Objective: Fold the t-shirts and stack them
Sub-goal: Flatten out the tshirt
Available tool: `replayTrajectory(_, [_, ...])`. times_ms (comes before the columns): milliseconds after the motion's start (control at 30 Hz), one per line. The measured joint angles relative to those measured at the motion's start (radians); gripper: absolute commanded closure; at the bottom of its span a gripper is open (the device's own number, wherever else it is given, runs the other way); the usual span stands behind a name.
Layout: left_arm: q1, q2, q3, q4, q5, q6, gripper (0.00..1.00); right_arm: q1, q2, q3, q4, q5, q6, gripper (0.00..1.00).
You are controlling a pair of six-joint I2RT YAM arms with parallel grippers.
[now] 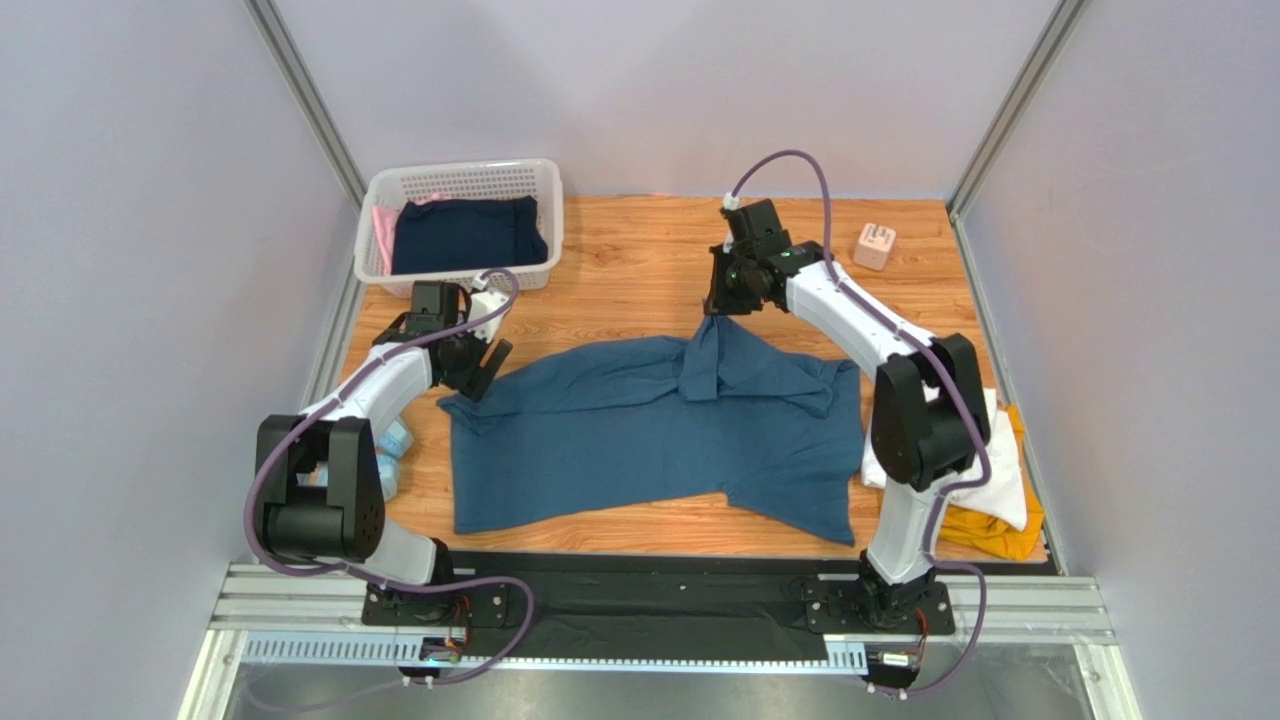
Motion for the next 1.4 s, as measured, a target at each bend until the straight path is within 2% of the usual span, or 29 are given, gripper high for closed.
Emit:
replayTrajectory(167, [0.000, 0.010, 0.002, -0.003, 0.023, -0.005, 0.30, 0.000, -0.121, 0.000, -0.002, 0.005, -0.004, 1.00])
replayTrajectory(333, [0.000, -0.010, -0.008, -0.020, 0.017, 0.005, 0.34, 0.000, -0.138, -0.010, -0.005, 0.006, -0.008, 1.00])
replayTrajectory(400, [0.003, -0.069, -0.023, -0.048, 0.018, 0.015, 0.39, 0.000, -0.138, -0.018, -0.011, 0.006, -0.010, 1.00])
replayTrajectory(600, [0.012, -0.330, -0.028, -0.157, 0.064, 0.063, 0.43, 0.000, -0.138, -0.021, -0.019, 0.010, -0.011, 1.00])
replayTrajectory(733, [0.012, -0.400, -0.042, -0.195, 0.098, 0.087, 0.46, 0.000, -0.138, -0.021, -0.020, 0.013, -0.011, 1.00])
replayTrajectory(900, [0.012, -0.329, -0.116, -0.196, 0.096, 0.107, 0.53, 0.000, -0.138, -0.021, -0.020, 0.014, -0.011, 1.00])
replayTrajectory(1100, [0.012, -0.201, -0.144, -0.187, 0.082, 0.114, 0.54, 0.000, -0.138, -0.021, -0.020, 0.015, -0.011, 1.00])
replayTrajectory(1300, [0.013, -0.196, -0.143, -0.158, 0.066, 0.120, 0.54, 0.000, -0.138, -0.024, -0.019, 0.015, -0.014, 1.00])
replayTrajectory(1400, [0.013, -0.209, -0.141, -0.158, 0.061, 0.120, 0.50, 0.000, -0.138, -0.033, -0.019, 0.015, -0.015, 1.00])
